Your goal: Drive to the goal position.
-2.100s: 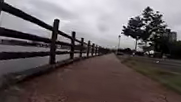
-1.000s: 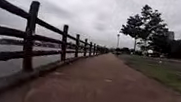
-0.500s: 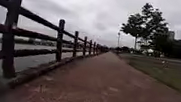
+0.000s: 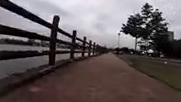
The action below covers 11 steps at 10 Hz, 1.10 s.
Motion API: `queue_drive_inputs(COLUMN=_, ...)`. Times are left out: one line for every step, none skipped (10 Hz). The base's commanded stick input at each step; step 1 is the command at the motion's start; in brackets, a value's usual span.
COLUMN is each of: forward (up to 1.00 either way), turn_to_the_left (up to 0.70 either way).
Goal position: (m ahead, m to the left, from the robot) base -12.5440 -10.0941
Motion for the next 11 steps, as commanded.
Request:
queue_drive_inputs(forward=1.00, turn_to_the_left=-0.36)
queue_drive_inputs(forward=1.00, turn_to_the_left=-0.40)
queue_drive_inputs(forward=1.00, turn_to_the_left=-0.40)
queue_drive_inputs(forward=1.00, turn_to_the_left=-0.40)
queue_drive_inputs(forward=1.00, turn_to_the_left=-0.22)
queue_drive_inputs(forward=1.00, turn_to_the_left=-0.03)
queue_drive_inputs(forward=1.00, turn_to_the_left=0.00)
queue_drive_inputs(forward=1.00, turn_to_the_left=0.00)
queue_drive_inputs(forward=1.00, turn_to_the_left=0.00)
queue_drive_inputs(forward=1.00, turn_to_the_left=0.00)
queue_drive_inputs(forward=1.00, turn_to_the_left=0.00)
